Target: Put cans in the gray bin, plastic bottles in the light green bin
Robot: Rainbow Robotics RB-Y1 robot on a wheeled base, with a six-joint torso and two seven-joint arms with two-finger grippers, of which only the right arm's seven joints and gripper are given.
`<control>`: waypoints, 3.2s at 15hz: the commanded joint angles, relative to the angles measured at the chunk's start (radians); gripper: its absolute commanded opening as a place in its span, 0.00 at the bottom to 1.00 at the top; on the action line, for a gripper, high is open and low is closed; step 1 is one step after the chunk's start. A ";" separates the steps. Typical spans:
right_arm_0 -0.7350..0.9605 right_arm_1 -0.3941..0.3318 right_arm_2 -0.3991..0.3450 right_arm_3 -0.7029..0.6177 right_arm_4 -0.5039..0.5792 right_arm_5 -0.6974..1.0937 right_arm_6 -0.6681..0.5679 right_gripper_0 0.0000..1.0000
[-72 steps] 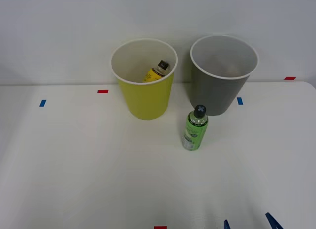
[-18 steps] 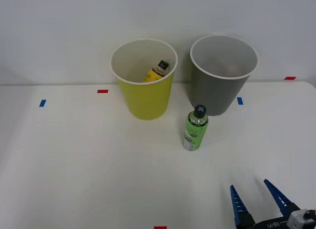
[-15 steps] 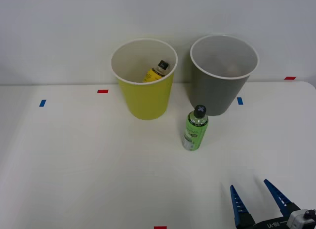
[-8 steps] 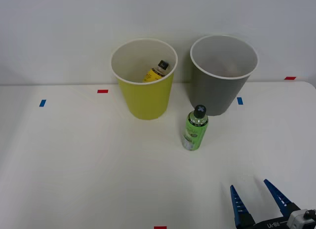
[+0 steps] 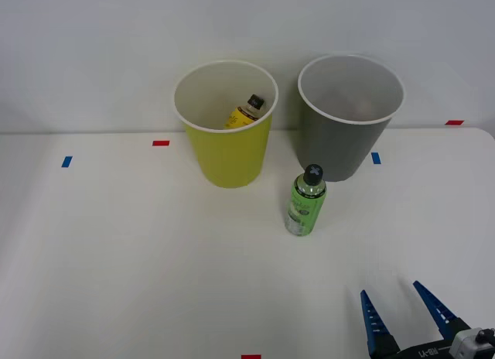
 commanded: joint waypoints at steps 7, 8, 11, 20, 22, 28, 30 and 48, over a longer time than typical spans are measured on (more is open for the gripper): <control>0.000 0.000 0.000 0.000 0.000 0.000 0.000 1.00; 0.000 0.000 0.000 0.000 0.000 0.000 0.000 1.00; 0.000 0.000 0.000 0.000 0.000 0.000 0.000 1.00; 0.000 0.000 0.000 0.000 0.000 0.000 0.000 1.00; 0.000 0.000 0.000 0.000 0.000 0.000 0.000 1.00; 0.000 0.000 0.000 0.000 0.000 0.000 0.000 1.00; 0.000 0.000 0.000 0.000 0.000 0.000 0.000 1.00; 0.000 0.000 0.000 0.000 0.000 0.000 0.000 1.00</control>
